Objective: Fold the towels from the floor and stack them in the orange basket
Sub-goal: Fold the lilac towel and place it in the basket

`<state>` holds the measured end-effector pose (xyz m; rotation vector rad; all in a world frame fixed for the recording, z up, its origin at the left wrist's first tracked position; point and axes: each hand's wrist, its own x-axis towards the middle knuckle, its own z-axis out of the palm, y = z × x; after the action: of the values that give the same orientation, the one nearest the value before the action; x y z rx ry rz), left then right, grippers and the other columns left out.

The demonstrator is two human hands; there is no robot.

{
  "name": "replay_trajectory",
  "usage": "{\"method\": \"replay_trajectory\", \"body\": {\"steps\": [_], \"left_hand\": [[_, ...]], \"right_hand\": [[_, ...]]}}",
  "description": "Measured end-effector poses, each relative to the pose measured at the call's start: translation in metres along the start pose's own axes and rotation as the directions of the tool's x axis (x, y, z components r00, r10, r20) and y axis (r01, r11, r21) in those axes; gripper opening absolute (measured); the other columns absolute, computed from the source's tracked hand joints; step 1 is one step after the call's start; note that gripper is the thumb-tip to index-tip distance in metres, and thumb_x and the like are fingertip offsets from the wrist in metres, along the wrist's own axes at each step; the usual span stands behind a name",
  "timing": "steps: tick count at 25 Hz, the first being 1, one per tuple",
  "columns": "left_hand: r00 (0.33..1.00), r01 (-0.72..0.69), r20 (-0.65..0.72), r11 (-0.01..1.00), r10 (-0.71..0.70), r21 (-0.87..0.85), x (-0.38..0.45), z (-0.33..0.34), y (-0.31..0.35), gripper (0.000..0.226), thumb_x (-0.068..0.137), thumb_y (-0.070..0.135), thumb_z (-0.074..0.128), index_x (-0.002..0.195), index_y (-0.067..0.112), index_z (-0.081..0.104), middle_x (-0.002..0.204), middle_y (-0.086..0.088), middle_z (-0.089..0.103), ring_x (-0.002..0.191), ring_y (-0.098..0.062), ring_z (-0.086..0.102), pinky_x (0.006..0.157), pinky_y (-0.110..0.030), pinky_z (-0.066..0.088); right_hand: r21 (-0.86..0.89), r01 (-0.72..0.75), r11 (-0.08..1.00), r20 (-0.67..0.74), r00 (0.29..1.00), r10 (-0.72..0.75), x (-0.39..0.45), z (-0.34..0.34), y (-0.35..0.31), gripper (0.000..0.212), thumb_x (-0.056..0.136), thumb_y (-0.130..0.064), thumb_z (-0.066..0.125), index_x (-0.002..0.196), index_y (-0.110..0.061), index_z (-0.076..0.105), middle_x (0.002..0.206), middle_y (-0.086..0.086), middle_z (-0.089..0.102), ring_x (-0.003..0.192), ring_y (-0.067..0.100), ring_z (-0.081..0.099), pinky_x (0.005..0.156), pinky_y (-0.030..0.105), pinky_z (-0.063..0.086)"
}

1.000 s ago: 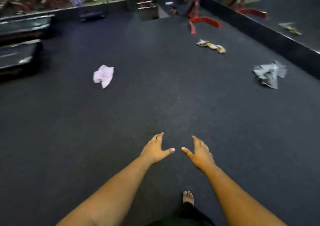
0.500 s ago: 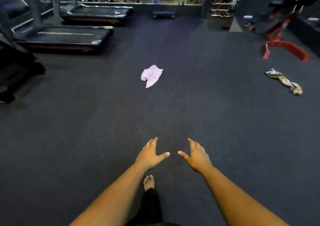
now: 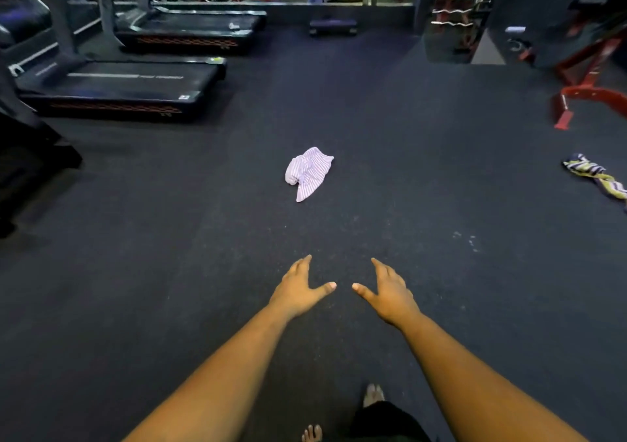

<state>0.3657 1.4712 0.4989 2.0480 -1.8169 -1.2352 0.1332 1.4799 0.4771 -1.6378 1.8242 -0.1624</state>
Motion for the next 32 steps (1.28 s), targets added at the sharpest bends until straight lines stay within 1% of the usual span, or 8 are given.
{"method": "replay_trajectory", "body": {"steps": [4, 8, 11, 14, 19, 24, 27, 32], "left_hand": [[1.000, 0.026, 0.004, 0.999, -0.026, 0.019, 0.116, -0.023, 0.030, 0.106, 0.084, 0.072, 0.063, 0.163, 0.028, 0.009, 0.170, 0.000, 0.013, 0.154, -0.026, 0.021, 0.122, -0.048, 0.030], [0.997, 0.080, -0.013, 0.997, -0.080, 0.023, 0.206, -0.051, 0.059, 0.105, 0.084, 0.073, 0.062, 0.163, 0.027, 0.010, 0.170, -0.001, 0.014, 0.154, -0.026, 0.023, 0.122, -0.045, 0.030], [0.997, 0.070, -0.036, 0.990, -0.066, 0.121, 0.271, -0.083, 0.080, 0.106, 0.084, 0.075, 0.058, 0.163, 0.026, 0.008, 0.170, -0.003, 0.012, 0.155, -0.024, 0.020, 0.123, -0.042, 0.026], [0.995, 0.094, -0.052, 0.991, -0.089, 0.097, 0.335, -0.111, 0.083, 0.107, 0.083, 0.077, 0.058, 0.163, 0.025, 0.009, 0.170, -0.003, 0.012, 0.155, -0.023, 0.020, 0.124, -0.042, 0.025], [0.990, 0.130, -0.067, 0.991, -0.128, 0.032, 0.474, -0.171, 0.063, 0.108, 0.082, 0.076, 0.060, 0.163, 0.024, 0.011, 0.170, -0.004, 0.014, 0.154, -0.025, 0.023, 0.123, -0.044, 0.028], [0.991, 0.133, 0.000, 0.990, -0.133, 0.043, 0.595, -0.251, 0.048, 0.107, 0.083, 0.073, 0.061, 0.163, 0.022, 0.011, 0.170, -0.005, 0.015, 0.153, -0.025, 0.024, 0.122, -0.043, 0.029], [0.989, 0.148, 0.016, 0.988, -0.149, 0.050, 0.661, -0.296, 0.042, 0.107, 0.083, 0.074, 0.060, 0.163, 0.021, 0.012, 0.170, -0.005, 0.016, 0.154, -0.023, 0.023, 0.123, -0.042, 0.028], [0.980, 0.187, 0.055, 0.981, -0.190, 0.045, 0.774, -0.328, 0.034, 0.106, 0.084, 0.073, 0.061, 0.163, 0.019, 0.014, 0.169, -0.008, 0.017, 0.155, -0.025, 0.021, 0.123, -0.042, 0.027]], "right_hand": [[0.013, -0.012, 1.000, 0.030, 0.999, 0.012, 0.122, -0.035, 0.005, 0.093, 0.090, -0.073, 0.050, 0.161, -0.028, 0.010, 0.166, 0.005, 0.023, 0.150, 0.029, 0.028, 0.116, 0.054, 0.035], [-0.019, 0.019, 1.000, 0.077, 0.997, -0.017, 0.235, -0.086, -0.002, 0.093, 0.091, -0.073, 0.049, 0.161, -0.026, 0.012, 0.165, 0.006, 0.024, 0.149, 0.031, 0.030, 0.115, 0.054, 0.036], [-0.058, 0.048, 0.997, 0.110, 0.993, -0.041, 0.317, -0.128, -0.021, 0.092, 0.091, -0.073, 0.049, 0.161, -0.025, 0.013, 0.164, 0.007, 0.025, 0.149, 0.031, 0.029, 0.115, 0.055, 0.035], [-0.087, 0.087, 0.992, 0.143, 0.987, -0.074, 0.397, -0.150, -0.048, 0.092, 0.091, -0.073, 0.050, 0.161, -0.025, 0.015, 0.164, 0.006, 0.026, 0.148, 0.030, 0.030, 0.115, 0.054, 0.035], [-0.123, 0.092, 0.988, 0.168, 0.983, -0.071, 0.540, -0.154, -0.099, 0.093, 0.090, -0.074, 0.050, 0.161, -0.026, 0.014, 0.164, 0.005, 0.027, 0.148, 0.029, 0.031, 0.116, 0.054, 0.035], [-0.136, 0.060, 0.989, 0.200, 0.979, -0.032, 0.658, -0.155, -0.167, 0.092, 0.091, -0.072, 0.051, 0.161, -0.026, 0.014, 0.164, 0.006, 0.027, 0.148, 0.029, 0.032, 0.114, 0.053, 0.036], [-0.135, 0.114, 0.984, 0.231, 0.970, -0.081, 0.725, -0.159, -0.206, 0.093, 0.089, -0.074, 0.050, 0.161, -0.027, 0.013, 0.164, 0.004, 0.025, 0.148, 0.027, 0.031, 0.113, 0.052, 0.037], [-0.157, 0.113, 0.981, 0.299, 0.952, -0.062, 0.848, -0.147, -0.230, 0.092, 0.090, -0.072, 0.052, 0.160, -0.024, 0.018, 0.164, 0.005, 0.027, 0.147, 0.028, 0.032, 0.113, 0.052, 0.037]]}}
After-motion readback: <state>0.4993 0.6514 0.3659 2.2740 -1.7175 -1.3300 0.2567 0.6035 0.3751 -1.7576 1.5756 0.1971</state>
